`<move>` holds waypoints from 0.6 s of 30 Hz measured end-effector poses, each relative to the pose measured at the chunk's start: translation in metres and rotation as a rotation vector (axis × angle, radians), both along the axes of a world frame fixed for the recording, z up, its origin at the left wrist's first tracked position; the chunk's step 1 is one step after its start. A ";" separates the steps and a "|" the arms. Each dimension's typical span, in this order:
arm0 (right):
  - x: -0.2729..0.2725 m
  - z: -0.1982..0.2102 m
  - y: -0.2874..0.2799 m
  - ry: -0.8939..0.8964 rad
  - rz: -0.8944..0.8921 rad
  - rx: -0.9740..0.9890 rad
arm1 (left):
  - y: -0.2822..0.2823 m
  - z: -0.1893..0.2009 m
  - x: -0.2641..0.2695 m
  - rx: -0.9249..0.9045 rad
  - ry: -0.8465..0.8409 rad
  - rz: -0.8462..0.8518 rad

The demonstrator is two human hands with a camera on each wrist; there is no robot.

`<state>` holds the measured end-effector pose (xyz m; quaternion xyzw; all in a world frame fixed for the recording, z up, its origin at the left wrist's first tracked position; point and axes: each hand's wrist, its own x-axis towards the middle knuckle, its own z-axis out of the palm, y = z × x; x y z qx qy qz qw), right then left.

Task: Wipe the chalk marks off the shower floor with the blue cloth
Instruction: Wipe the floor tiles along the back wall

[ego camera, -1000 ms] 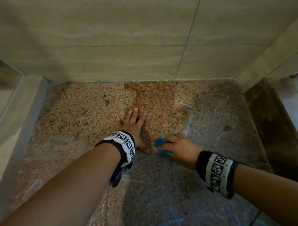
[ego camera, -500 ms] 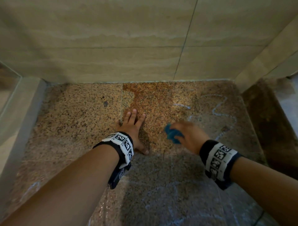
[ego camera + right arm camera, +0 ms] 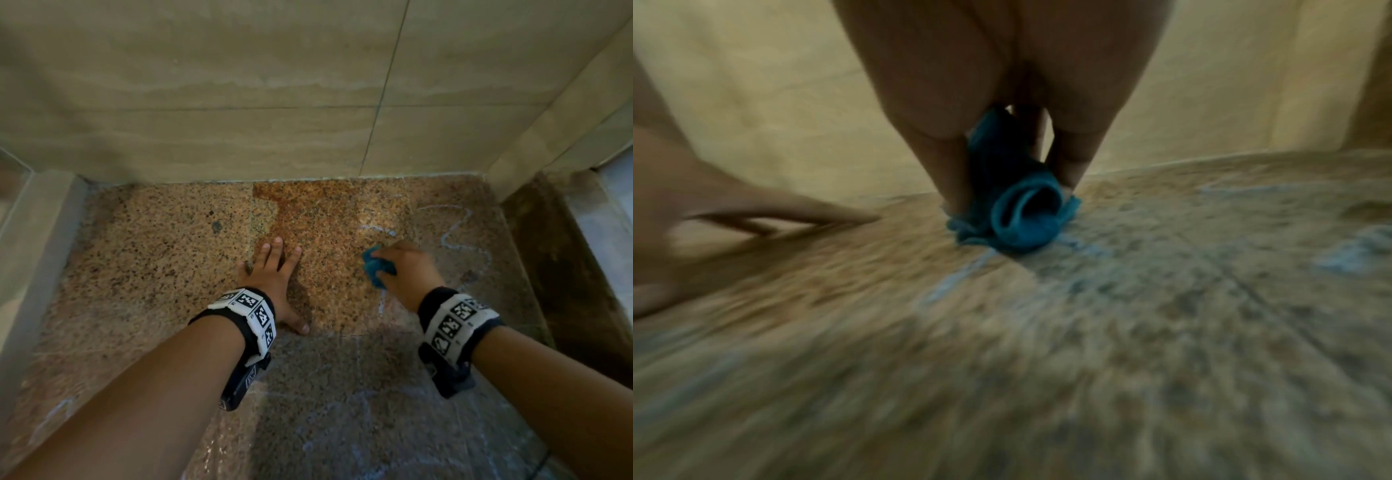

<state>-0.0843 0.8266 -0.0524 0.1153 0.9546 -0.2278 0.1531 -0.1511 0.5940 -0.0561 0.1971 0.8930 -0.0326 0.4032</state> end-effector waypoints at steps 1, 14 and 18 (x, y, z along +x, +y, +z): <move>0.005 0.000 -0.008 -0.009 0.050 0.007 | 0.000 0.000 0.000 0.002 0.001 0.002; 0.023 -0.003 -0.023 0.056 0.440 0.004 | 0.001 0.001 0.002 -0.004 0.011 0.010; -0.008 -0.001 -0.010 0.004 0.387 0.056 | 0.000 0.002 0.002 0.000 0.011 0.007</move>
